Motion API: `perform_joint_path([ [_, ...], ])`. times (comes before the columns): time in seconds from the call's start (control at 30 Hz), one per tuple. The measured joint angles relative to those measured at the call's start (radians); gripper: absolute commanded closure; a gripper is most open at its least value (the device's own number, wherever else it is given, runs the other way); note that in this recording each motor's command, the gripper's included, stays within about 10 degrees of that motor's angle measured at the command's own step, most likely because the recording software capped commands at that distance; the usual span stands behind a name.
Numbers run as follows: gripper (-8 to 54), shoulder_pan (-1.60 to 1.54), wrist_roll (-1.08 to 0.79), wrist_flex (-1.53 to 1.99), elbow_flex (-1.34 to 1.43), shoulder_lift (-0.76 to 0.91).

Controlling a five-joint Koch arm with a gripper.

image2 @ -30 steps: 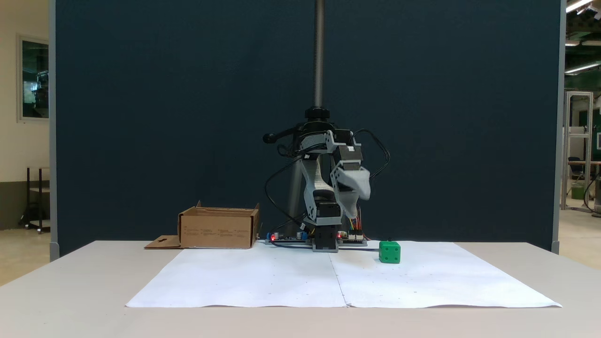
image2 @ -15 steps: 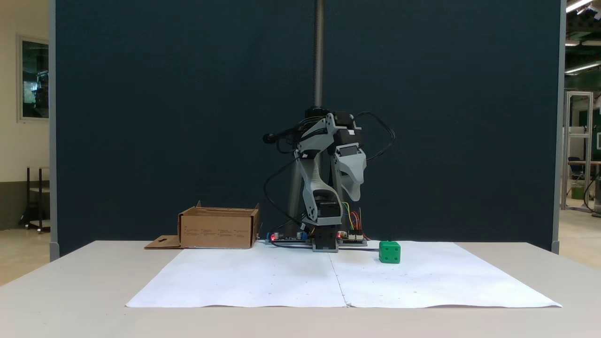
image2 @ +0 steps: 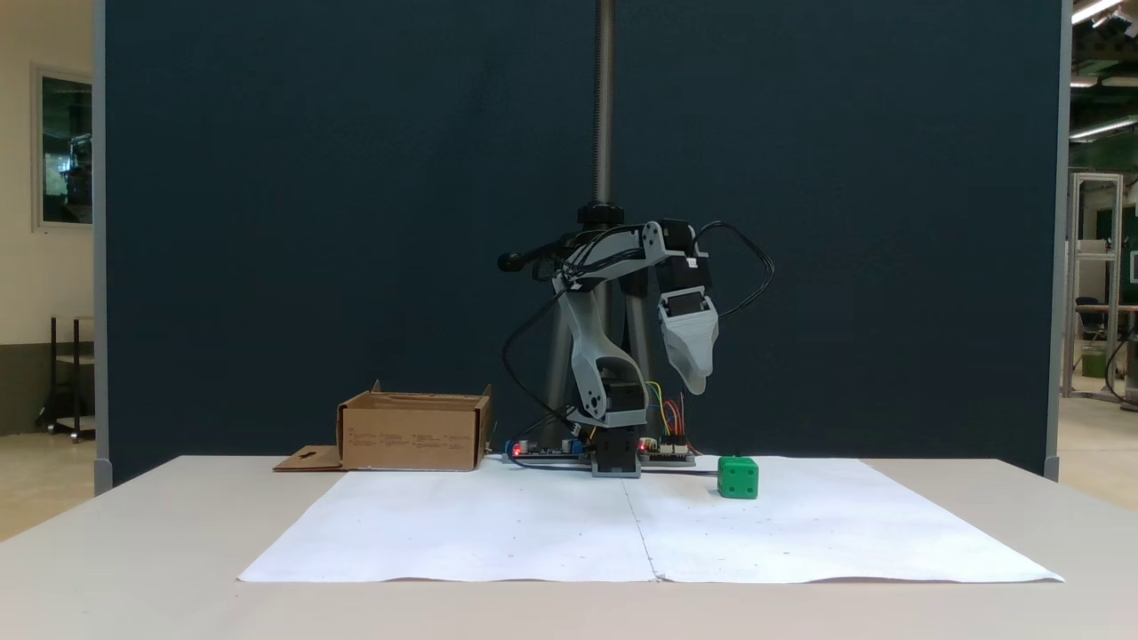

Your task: Grasp a green dice and put it in the bin.

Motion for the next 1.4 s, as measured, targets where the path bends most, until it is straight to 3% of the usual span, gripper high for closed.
perform_joint_path([
  [0.43, 5.4, -0.29, 0.026, 0.0, 0.0, -0.092],
  [1.0, 5.0, -0.299, 0.146, 0.0, 0.0, -0.221],
  [1.17, -0.2, -0.299, 0.146, 0.002, 0.0, -0.267],
  [1.4, 0.2, -0.299, 0.146, 0.069, 0.0, -0.304],
])
